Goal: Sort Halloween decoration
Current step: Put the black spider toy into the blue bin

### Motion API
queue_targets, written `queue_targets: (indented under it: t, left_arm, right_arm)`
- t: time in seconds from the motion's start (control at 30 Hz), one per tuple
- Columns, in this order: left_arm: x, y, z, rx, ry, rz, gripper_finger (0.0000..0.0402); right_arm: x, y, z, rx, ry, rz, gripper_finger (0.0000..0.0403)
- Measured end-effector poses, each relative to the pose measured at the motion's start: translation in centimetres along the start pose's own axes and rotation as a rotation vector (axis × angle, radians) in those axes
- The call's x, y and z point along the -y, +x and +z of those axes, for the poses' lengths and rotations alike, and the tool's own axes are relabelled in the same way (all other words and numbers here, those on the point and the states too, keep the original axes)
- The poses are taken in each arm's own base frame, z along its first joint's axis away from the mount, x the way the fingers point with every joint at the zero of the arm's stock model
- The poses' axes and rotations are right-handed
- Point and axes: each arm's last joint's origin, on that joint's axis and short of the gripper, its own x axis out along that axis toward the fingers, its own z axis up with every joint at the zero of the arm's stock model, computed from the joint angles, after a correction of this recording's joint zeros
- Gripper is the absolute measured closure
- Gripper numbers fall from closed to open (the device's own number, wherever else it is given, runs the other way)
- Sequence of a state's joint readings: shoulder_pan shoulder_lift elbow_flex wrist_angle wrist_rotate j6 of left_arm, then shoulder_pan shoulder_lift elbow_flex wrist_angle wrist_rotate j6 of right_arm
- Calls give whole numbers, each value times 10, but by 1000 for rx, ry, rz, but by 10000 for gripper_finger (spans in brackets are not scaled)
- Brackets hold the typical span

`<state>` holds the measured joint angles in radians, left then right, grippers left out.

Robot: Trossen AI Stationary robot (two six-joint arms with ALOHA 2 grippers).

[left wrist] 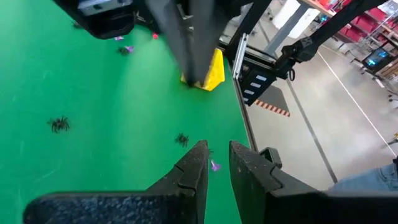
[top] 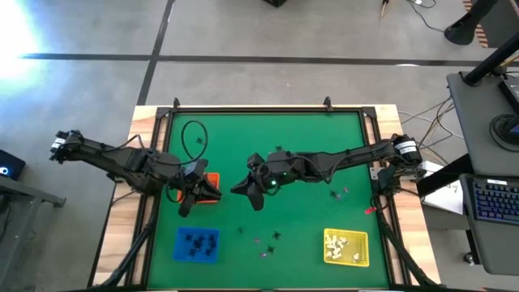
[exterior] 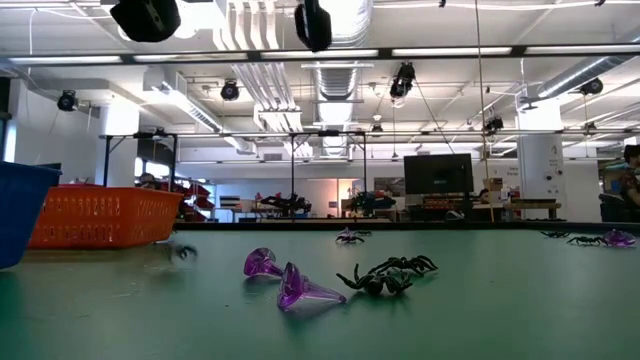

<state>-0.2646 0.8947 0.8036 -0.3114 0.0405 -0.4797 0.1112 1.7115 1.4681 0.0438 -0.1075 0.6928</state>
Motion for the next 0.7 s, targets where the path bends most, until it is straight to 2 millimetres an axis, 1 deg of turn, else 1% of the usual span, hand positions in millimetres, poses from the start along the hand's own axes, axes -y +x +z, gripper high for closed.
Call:
queue_targets:
  t: [0.13,0.23,0.37,0.53,0.7]
  left_arm:
    - [0,-3,0,1,0,-5,339]
    - [1,-7,1,-17,-1,4,324]
    - [2,-12,3,-55,7,23,308]
    - [2,-18,1,-132,47,58,304]
    - [2,-21,2,-133,50,58,304]
  right_arm:
    - [6,0,-7,-69,40,-63,393]
    - [9,-1,-13,-121,56,-107,381]
    - [10,-2,-21,-183,59,-145,349]
    - [6,0,-35,-247,53,-167,300]
    - [-2,0,-43,-264,35,-145,271]
